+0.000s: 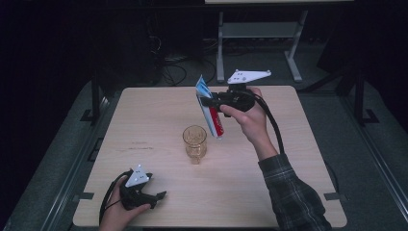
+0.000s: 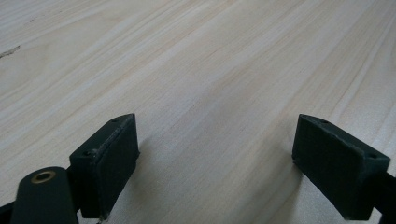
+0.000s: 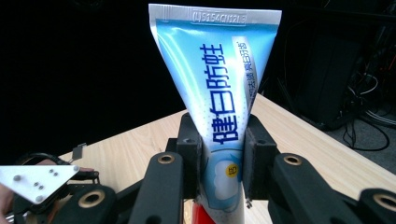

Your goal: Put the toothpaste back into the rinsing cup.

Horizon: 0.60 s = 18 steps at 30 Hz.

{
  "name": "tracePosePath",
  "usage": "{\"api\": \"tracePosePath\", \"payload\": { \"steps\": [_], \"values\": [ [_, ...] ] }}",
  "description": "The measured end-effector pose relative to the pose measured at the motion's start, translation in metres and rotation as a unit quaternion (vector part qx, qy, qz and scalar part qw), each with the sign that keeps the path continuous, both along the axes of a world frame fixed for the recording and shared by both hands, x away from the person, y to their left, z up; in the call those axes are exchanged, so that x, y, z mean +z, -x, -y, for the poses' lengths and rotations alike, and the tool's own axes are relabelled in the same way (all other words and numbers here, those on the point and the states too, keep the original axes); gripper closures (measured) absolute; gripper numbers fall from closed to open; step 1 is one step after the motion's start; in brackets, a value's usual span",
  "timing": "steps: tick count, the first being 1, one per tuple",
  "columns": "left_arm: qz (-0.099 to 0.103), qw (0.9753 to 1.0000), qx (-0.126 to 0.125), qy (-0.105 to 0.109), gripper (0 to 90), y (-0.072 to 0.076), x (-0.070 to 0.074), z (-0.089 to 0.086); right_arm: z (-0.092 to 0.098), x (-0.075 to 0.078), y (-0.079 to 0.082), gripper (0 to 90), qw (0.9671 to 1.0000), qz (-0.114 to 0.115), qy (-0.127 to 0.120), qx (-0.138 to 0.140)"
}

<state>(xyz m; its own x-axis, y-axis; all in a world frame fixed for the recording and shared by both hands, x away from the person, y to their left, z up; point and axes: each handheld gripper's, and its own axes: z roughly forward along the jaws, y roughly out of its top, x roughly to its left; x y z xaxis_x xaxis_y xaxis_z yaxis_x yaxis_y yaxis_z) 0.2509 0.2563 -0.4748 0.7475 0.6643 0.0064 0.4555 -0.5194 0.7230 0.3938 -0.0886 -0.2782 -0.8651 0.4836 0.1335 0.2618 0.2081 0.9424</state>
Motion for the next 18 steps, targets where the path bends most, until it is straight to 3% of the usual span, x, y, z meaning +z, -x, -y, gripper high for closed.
{"api": "tracePosePath", "payload": {
  "steps": [18],
  "values": [
    [-0.001, 1.0000, -0.003, 0.002, 13.7, 0.000, 0.000, 0.000, -0.042, -0.002, -0.016, 71.9, 0.9998, 0.008, 0.017, 0.007]
  ]
}}
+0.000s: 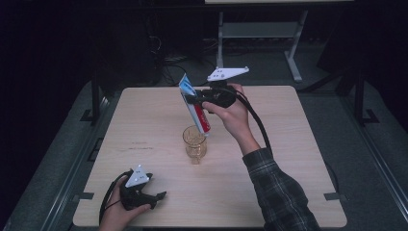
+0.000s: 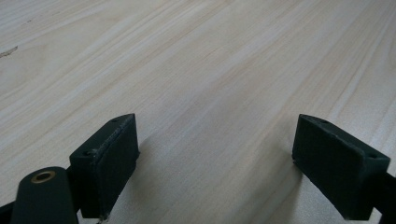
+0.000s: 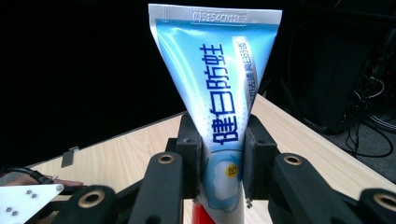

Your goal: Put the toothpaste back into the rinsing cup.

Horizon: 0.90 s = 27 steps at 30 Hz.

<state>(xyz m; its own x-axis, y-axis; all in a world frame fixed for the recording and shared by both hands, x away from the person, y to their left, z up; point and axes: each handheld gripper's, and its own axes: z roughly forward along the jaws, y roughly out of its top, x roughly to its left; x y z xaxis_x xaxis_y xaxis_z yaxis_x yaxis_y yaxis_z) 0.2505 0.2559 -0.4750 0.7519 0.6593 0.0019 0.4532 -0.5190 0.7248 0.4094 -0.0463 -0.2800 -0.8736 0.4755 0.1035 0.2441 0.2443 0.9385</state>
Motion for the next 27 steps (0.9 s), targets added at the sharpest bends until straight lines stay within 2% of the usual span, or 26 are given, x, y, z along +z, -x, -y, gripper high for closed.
{"api": "tracePosePath", "payload": {
  "steps": [12, 19, 27],
  "values": [
    [0.001, 1.0000, -0.001, 0.000, 13.6, 0.000, 0.000, 0.000, -0.015, -0.020, -0.011, 71.7, 0.9999, -0.008, 0.000, 0.010],
    [0.001, 1.0000, -0.003, -0.001, 13.7, 0.000, 0.000, 0.000, -0.019, -0.034, -0.016, 71.6, 0.9997, -0.022, -0.001, 0.014],
    [0.001, 1.0000, -0.005, -0.003, 13.7, 0.000, 0.000, 0.000, -0.023, -0.045, -0.017, 71.5, 0.9994, -0.029, 0.007, 0.018]
  ]
}}
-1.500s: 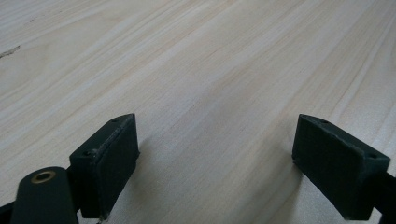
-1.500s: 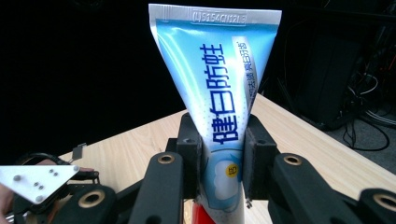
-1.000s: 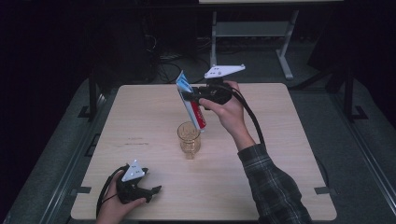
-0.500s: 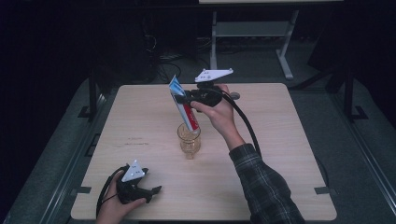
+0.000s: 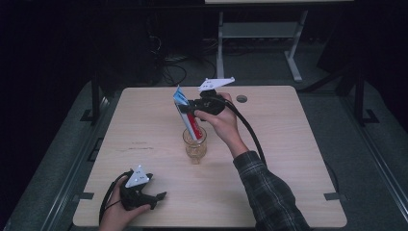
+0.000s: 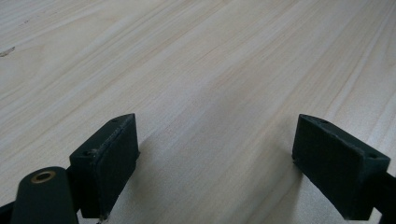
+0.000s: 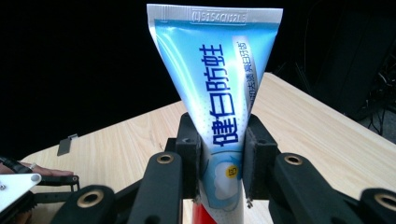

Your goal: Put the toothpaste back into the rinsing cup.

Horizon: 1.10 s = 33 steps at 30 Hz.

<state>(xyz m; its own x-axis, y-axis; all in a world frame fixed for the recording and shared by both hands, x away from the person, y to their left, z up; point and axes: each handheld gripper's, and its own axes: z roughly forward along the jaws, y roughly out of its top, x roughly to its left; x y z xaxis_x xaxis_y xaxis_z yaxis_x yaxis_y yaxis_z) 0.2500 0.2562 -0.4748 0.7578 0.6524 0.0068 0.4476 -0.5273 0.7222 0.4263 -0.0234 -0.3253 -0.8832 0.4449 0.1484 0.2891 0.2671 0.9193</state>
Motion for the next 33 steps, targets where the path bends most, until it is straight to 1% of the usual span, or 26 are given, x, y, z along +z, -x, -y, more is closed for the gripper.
{"api": "tracePosePath", "payload": {
  "steps": [11, 14, 24, 33],
  "values": [
    [-0.001, 1.0000, 0.000, 0.001, 13.6, 0.000, 0.000, 0.000, 0.003, -0.016, 0.000, 71.4, 0.9999, -0.012, 0.012, -0.001],
    [-0.001, 1.0000, 0.000, 0.001, 13.7, 0.000, 0.000, 0.000, 0.004, -0.020, 0.001, 71.4, 0.9998, -0.015, 0.012, -0.001],
    [-0.001, 1.0000, 0.001, 0.001, 13.7, 0.000, 0.000, 0.000, 0.005, -0.034, 0.002, 71.1, 0.9994, -0.023, 0.026, 0.002],
    [-0.001, 1.0000, 0.001, 0.000, 13.7, 0.000, 0.000, 0.000, 0.004, -0.042, 0.004, 70.9, 0.9988, -0.028, 0.040, 0.003]
  ]
}}
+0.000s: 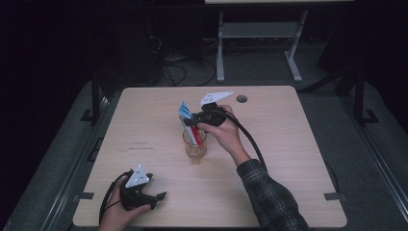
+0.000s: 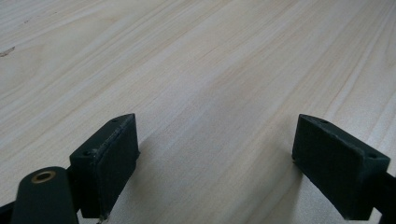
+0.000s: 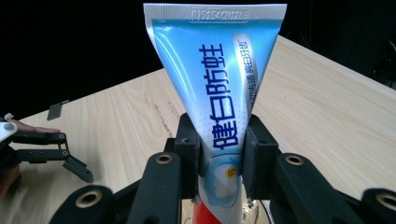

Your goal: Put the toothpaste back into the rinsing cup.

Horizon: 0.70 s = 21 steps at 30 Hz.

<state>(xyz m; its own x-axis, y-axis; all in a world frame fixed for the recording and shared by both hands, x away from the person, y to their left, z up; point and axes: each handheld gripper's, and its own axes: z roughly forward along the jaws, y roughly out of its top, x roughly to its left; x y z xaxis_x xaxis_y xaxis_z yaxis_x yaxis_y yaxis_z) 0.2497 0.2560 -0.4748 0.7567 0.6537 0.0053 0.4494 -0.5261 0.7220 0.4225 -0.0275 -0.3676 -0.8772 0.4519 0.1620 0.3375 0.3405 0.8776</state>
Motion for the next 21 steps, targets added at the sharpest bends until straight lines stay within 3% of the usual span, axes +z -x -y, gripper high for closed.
{"api": "tracePosePath", "payload": {
  "steps": [14, 21],
  "values": [
    [0.000, 1.0000, 0.000, 0.000, 13.7, 0.0001, 0.0000, 0.0000, -0.0027, -0.0043, 0.0014, 69.2, 0.9999, 0.002, 0.012, 0.003],
    [0.000, 1.0000, 0.001, 0.001, 13.7, 0.0001, -0.0001, 0.0001, 0.0025, 0.0002, 0.0018, 55.9, 0.9999, 0.006, -0.009, -0.006]
  ]
}}
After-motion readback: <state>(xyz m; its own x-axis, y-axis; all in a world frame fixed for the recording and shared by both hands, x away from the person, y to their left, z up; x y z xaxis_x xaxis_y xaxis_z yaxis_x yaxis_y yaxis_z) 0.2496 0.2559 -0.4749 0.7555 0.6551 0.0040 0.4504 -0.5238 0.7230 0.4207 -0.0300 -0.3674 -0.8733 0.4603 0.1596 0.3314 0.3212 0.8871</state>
